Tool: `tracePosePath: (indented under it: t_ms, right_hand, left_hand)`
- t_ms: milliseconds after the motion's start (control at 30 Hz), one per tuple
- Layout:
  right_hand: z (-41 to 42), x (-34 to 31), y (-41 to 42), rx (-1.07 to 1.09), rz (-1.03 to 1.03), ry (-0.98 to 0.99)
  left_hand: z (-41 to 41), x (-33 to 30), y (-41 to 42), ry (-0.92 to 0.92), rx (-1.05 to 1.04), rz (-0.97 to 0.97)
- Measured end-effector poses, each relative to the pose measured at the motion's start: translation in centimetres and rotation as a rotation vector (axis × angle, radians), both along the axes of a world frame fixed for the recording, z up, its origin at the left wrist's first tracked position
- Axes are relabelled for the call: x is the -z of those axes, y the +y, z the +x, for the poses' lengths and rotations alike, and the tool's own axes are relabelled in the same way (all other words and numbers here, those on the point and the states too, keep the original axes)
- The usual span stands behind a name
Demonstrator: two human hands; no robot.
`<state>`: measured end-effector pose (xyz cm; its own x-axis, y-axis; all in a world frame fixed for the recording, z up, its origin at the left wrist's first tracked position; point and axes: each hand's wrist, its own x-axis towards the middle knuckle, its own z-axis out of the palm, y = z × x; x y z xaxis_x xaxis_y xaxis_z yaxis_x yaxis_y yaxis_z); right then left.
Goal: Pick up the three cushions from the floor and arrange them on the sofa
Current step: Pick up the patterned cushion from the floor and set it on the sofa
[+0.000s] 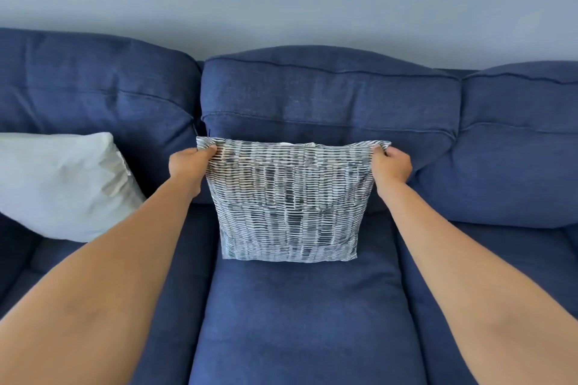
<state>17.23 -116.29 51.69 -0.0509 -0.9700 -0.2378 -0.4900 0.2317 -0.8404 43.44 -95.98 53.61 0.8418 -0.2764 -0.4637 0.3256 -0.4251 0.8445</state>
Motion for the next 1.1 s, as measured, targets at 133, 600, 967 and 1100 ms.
tracePosePath:
  t_ms: [133, 600, 967, 1100]
  right_hand:
    - [-0.5, -2.1, 0.5, 0.049, -0.081, 0.115]
    - [-5.2, -5.9, 7.3, -0.548, 0.238, 0.446]
    - [-37.7, -9.8, 20.5, -0.102, 0.388, 0.64]
    - [-51.7, -9.3, 27.8, 0.158, 0.476, 0.611]
  left_hand:
    - [0.3, -0.7, -0.6, -0.05, -0.013, -0.01]
    - [-3.9, -6.1, 1.7, -0.383, 0.507, 0.501]
    - [-34.9, -7.9, -5.7, -0.736, 1.679, 0.6]
    - [-49.8, -9.5, -3.3, -0.769, 1.898, 0.476]
